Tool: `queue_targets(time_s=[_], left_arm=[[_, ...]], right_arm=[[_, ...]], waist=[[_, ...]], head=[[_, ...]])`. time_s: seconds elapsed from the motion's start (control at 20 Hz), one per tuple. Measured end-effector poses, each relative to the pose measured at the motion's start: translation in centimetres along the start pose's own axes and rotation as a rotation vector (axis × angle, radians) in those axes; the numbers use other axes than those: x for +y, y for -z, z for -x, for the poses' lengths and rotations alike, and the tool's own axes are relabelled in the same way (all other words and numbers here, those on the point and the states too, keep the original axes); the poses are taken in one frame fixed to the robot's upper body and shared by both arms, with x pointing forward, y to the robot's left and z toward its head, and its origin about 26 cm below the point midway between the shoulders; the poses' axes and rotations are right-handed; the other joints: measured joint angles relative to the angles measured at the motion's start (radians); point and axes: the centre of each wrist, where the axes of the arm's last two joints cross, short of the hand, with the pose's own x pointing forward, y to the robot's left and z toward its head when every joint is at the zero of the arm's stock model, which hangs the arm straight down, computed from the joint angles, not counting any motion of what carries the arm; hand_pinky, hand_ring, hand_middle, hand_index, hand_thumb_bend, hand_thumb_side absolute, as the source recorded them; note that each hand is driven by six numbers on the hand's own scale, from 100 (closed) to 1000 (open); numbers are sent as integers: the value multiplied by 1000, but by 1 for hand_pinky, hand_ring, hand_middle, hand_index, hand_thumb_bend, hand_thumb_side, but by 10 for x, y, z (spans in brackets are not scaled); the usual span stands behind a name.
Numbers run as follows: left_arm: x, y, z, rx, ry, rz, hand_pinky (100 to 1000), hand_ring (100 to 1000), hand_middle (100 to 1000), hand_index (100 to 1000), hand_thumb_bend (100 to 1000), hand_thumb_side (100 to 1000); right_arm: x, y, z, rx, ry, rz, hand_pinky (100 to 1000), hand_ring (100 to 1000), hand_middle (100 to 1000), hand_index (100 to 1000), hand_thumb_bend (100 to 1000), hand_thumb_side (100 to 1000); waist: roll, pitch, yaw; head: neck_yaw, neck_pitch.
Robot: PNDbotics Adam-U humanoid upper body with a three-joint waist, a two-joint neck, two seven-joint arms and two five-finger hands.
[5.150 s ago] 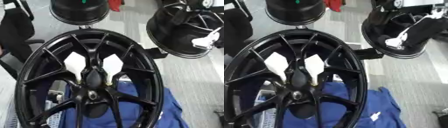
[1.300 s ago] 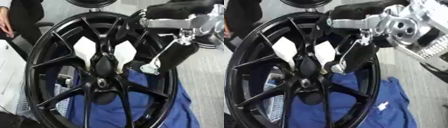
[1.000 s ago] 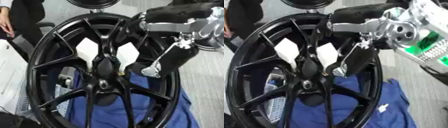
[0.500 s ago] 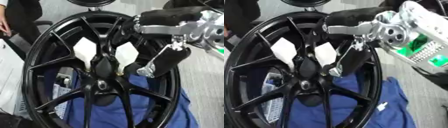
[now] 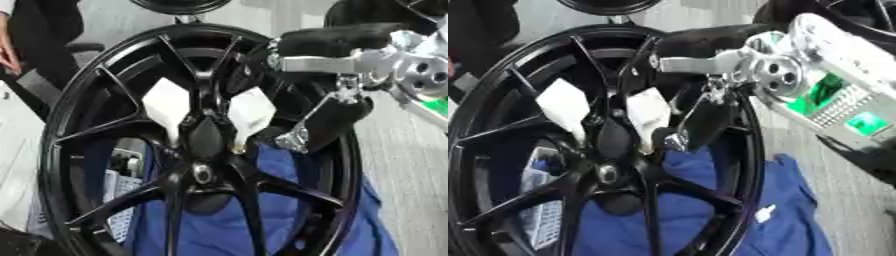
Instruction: Pull the pin out of the wheel hub.
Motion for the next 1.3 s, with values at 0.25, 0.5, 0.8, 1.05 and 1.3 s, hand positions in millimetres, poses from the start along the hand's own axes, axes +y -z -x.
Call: queue_targets(time_s=[0.25,0.5,0.8,1.05,1.3], left_arm=[[0,0,0,-1,0,1,817,595,648,811,279,341],[0,0,0,-1,2,2,819,596,648,812,274,343],[-1,0,0,-1,2,4,820,596,648,812,269,347],[-1,0,0,0,1,5,821,596,649,812,267,345],[-2,-1,0,4,-4,1,822,596,649,812,264,349]], right_arm=[[1,3,5,10,7,5,888,847,792,851,243,125],[1,5,6,13,13,16,883,842,778,843,226,125],[1,6,5,14,25,25,880,831,684,789,207,107],[1,6,5,11,33,33,874,804,542,696,181,100],[0,7,7,12,45,46,866,774,456,617,153,100]], waist=[[4,10,6],[4,16,10],[4,21,12],[1,23,18],[-2,25,20]], head=[[-4,-9],[-4,-9],[-4,-9],[-3,-11],[-3,-17]])
